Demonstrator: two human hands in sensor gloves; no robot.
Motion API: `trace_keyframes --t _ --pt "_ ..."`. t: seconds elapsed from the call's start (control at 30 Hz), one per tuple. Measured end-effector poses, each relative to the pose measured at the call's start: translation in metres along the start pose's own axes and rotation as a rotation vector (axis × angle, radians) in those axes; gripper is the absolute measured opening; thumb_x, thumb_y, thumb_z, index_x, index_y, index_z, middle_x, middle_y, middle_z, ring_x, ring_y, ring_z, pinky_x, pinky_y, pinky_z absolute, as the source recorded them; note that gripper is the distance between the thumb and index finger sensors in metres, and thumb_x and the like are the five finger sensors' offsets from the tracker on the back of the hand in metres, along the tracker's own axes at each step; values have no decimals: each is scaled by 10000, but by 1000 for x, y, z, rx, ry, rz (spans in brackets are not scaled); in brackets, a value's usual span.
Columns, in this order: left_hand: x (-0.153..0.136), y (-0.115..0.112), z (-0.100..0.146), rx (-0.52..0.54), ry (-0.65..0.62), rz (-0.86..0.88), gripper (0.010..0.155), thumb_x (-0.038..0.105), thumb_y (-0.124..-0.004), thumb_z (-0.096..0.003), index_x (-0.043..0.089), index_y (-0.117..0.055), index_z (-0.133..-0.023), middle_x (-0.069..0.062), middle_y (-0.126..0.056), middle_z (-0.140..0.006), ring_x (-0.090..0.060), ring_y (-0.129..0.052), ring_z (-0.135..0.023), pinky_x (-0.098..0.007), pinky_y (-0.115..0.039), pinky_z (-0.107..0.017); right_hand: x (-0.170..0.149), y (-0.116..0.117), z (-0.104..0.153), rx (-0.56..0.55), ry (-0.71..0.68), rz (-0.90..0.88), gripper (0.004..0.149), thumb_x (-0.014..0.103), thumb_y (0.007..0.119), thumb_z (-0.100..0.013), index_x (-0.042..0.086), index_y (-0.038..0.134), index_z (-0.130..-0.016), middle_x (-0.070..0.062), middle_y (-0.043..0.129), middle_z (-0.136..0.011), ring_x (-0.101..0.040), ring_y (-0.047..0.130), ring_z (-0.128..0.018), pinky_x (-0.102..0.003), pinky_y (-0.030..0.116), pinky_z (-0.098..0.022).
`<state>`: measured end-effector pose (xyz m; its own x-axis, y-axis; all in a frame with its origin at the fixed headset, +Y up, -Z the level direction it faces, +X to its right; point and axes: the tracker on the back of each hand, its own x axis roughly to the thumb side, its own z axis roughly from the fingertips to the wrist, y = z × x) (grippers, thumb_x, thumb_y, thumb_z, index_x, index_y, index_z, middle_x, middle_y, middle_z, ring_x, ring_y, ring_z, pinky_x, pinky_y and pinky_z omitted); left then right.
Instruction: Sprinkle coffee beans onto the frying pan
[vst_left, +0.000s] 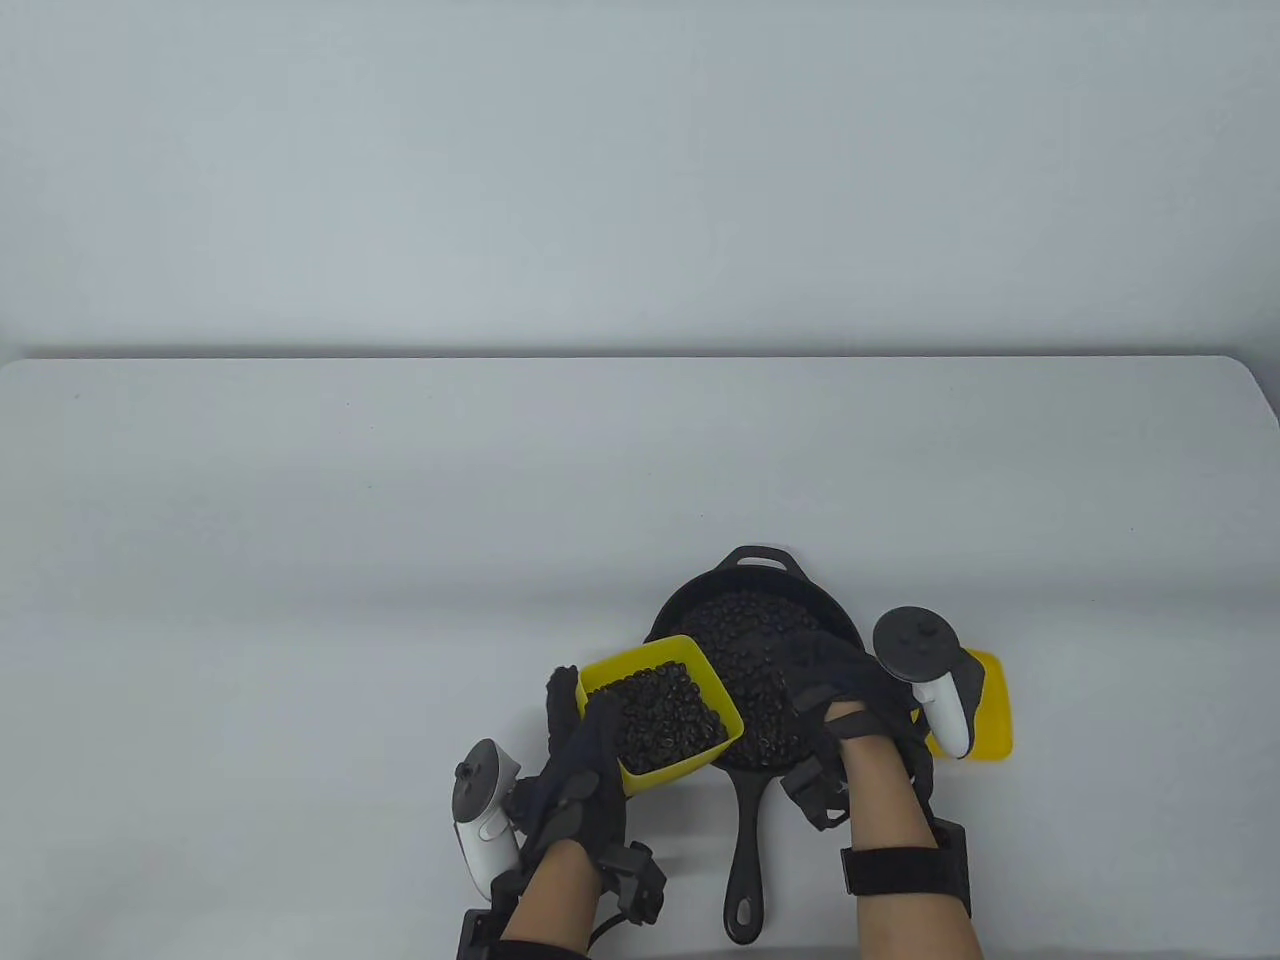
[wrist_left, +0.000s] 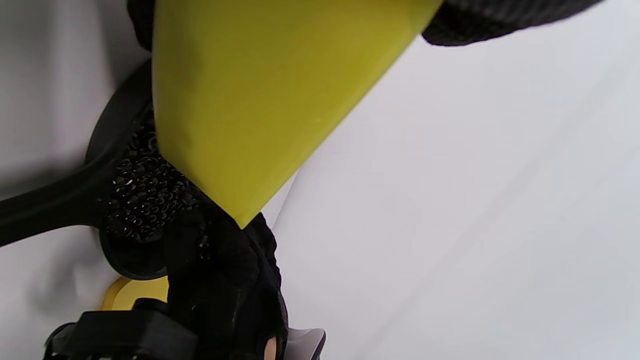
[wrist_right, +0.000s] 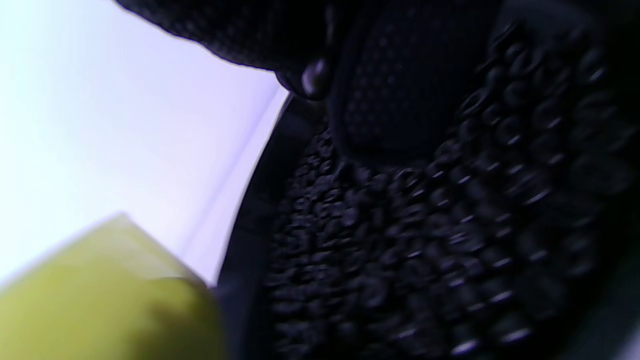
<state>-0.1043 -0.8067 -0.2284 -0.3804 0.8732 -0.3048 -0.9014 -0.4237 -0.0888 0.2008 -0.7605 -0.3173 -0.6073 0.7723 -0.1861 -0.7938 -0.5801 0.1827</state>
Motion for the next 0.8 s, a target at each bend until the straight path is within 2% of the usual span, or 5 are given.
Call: trace_keyframes --t 0.23,0.37,0.5,0.7,0.8 --pt "1 2 2 15 -11 5 805 634 -624 -576 390 -14 -1043 -202 -345 -1045 -467 -649 -913 -469 -714 -665 5 -13 10 -212 -80 -66 470 258 742 -571 10 667 -964 -333 575 -933 -462 837 -601 -283 903 -378" --pt "2 2 2 16 -14 10 804 634 -623 -576 391 -14 -1043 -201 -345 -1045 -466 -648 -914 -467 -715 -667 5 -12 10 -117 -203 -220 660 507 642 -643 79 444 -1104 -297 393 -1051 -551 637 -805 -432 789 -526" --pt "2 2 2 10 -14 9 804 634 -623 -576 393 -15 -1043 -201 -345 -1046 -467 -653 -912 -467 -714 -668 8 -5 8 5 -250 -369 785 617 652 -629 83 397 -1143 -331 230 -1084 -716 373 -838 -624 690 -488" --pt "0 1 0 4 -4 2 804 634 -624 -577 393 -14 -1043 -200 -344 -1047 -464 -645 -918 -469 -712 -669 43 0 27 -99 -382 -174 755 556 647 -638 -42 476 -1067 -369 413 -1021 -645 638 -771 -480 814 -433" --pt "0 -2 0 -12 -3 -16 805 631 -626 -577 390 -16 -1044 -204 -344 -1046 -469 -648 -914 -472 -713 -667 69 8 38 -24 -484 -221 609 426 714 -622 -41 617 -1001 -358 578 -962 -572 798 -697 -412 860 -407"
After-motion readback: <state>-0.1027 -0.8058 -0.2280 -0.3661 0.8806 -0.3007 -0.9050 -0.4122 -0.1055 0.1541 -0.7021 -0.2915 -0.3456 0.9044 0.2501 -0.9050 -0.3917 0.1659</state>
